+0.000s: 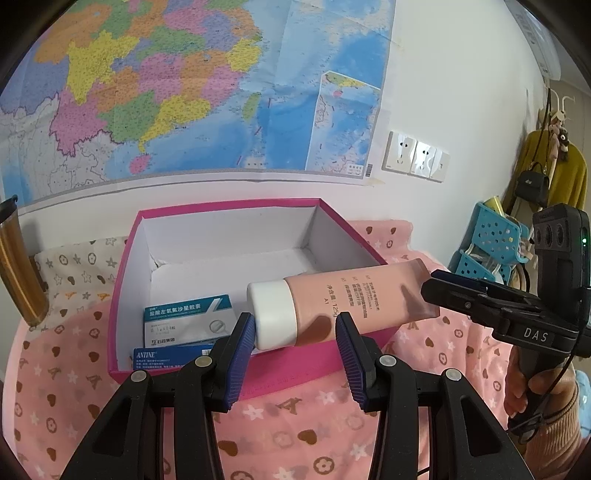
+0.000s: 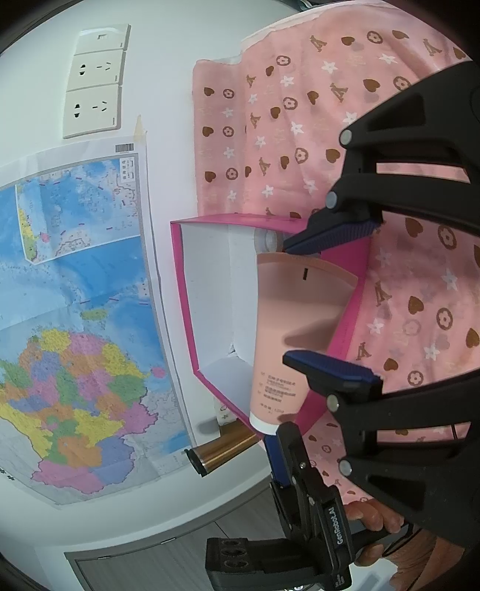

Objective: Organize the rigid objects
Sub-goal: 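Lift the peach tube and carry it over the magenta box, then lower the peach tube into the box and open the left gripper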

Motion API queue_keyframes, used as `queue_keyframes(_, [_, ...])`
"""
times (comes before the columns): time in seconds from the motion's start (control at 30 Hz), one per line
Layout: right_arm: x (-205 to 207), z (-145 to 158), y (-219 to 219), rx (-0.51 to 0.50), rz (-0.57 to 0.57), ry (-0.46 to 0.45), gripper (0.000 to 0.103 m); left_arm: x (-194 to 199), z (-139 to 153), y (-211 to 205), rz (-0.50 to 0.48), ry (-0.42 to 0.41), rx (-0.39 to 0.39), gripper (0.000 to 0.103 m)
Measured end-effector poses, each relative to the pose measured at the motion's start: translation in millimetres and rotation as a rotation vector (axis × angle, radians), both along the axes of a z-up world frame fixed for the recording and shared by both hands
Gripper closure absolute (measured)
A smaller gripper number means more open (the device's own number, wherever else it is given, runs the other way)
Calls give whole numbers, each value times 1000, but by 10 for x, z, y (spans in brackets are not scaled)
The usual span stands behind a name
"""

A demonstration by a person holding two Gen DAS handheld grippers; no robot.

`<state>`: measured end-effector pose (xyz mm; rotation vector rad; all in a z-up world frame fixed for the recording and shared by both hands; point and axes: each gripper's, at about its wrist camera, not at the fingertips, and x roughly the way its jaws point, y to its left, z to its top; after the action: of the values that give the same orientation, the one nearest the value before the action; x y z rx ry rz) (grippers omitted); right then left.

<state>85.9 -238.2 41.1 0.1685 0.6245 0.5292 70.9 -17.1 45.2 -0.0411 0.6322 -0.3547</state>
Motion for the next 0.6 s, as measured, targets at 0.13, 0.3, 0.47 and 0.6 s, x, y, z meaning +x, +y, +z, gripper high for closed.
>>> queue_keyframes(0.13, [47, 24, 4, 0, 0, -5, 47, 15, -7, 2, 2, 2, -2, 58])
queue_keyframes(0.3, [49, 34, 10, -2, -2, -10, 47, 28, -15, 3, 4, 5, -3, 58])
queue_keyframes(0.47, [56, 36, 11, -2, -2, -10, 47, 44, -21, 6, 6, 8, -5, 58])
queue_keyframes(0.6, [58, 40, 17, -2, -1, -11, 47, 84, -42, 23, 8, 18, -12, 58])
